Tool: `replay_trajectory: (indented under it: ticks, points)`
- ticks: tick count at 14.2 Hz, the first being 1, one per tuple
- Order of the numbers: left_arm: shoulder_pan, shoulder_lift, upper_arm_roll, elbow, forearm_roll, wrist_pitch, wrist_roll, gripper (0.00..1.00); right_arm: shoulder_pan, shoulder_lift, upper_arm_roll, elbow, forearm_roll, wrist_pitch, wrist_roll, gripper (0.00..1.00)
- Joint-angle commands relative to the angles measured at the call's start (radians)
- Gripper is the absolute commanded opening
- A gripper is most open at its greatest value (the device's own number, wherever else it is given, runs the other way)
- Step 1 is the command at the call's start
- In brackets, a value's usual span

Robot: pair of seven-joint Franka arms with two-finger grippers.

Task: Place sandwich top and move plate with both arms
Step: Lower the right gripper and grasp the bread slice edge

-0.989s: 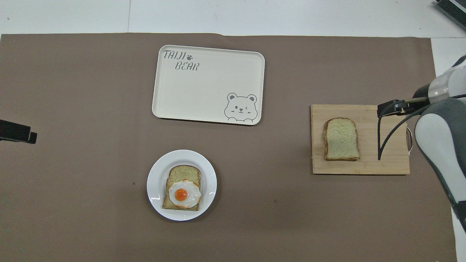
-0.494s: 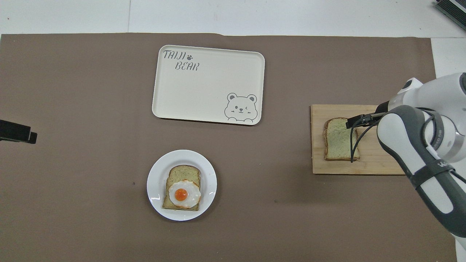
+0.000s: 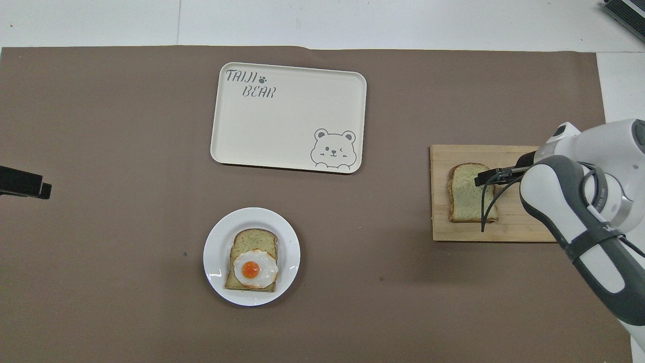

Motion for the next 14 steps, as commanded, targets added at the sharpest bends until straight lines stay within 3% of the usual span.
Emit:
replay_trajectory:
  ticks: [1, 3, 5, 7, 14]
  points:
    - [0.007, -0.019, -0.005, -0.012, 0.009, -0.010, -0.001, 1.00, -0.015, -0.018, 0.007, -0.042, 0.049, 0.018, -0.038, 0.58]
    - [0.007, -0.019, -0.005, -0.012, 0.009, -0.010, -0.001, 1.00, -0.028, -0.024, 0.007, -0.051, 0.051, 0.016, -0.040, 0.45]
    - [0.007, -0.019, -0.005, -0.012, 0.009, -0.010, -0.001, 1.00, -0.035, -0.023, 0.007, -0.062, 0.051, 0.019, -0.041, 0.39]
    - [0.007, -0.019, -0.005, -0.012, 0.009, -0.010, -0.001, 1.00, -0.046, -0.020, 0.007, -0.059, 0.077, 0.015, -0.024, 0.00]
    - [0.007, -0.019, -0.005, -0.012, 0.009, -0.010, -0.001, 1.00, -0.035, -0.023, 0.004, -0.032, 0.091, 0.004, 0.005, 0.00]
